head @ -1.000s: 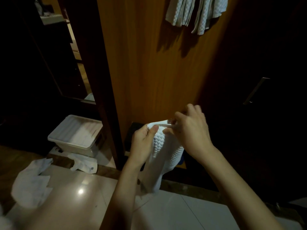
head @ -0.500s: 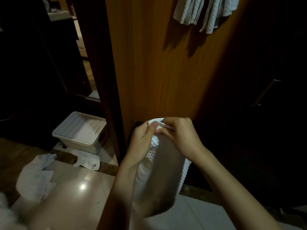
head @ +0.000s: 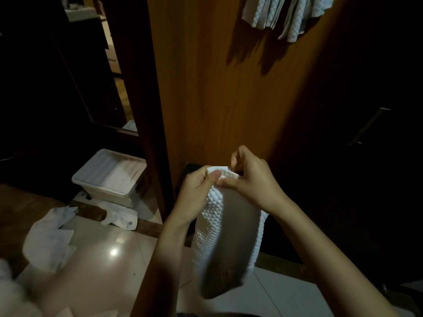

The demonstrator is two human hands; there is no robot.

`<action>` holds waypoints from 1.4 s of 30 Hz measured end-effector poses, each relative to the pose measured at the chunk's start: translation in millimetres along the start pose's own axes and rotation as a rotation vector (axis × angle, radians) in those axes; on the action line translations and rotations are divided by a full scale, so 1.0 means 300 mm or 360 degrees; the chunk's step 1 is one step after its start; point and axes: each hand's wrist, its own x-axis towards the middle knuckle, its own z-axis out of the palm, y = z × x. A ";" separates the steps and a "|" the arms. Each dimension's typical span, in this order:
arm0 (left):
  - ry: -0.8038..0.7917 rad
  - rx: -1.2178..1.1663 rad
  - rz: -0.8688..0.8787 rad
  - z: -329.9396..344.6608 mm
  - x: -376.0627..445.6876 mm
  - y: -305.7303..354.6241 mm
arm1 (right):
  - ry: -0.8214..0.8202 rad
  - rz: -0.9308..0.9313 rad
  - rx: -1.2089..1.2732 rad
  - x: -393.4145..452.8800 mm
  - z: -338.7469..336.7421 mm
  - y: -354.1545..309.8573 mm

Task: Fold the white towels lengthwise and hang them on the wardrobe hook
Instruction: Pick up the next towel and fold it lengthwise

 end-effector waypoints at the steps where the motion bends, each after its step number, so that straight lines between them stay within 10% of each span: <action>1: 0.0018 0.0045 0.0023 0.005 0.000 -0.004 | -0.0018 -0.0023 -0.0054 -0.001 -0.005 0.003; 11: 0.0336 -0.0016 -0.0079 0.053 -0.024 -0.062 | -0.0165 0.0074 -0.0240 -0.045 -0.016 0.037; 19: 0.0542 0.0121 -0.0042 0.001 -0.045 -0.102 | -0.0997 0.0587 -0.0400 -0.082 0.005 0.080; 30: 0.0604 0.0188 -0.0006 -0.037 -0.070 -0.111 | -0.1133 0.0774 -0.0755 -0.108 0.091 0.168; 42: 0.0872 0.0156 0.0075 -0.094 -0.056 -0.107 | 0.0340 0.1156 0.0301 -0.079 -0.086 0.279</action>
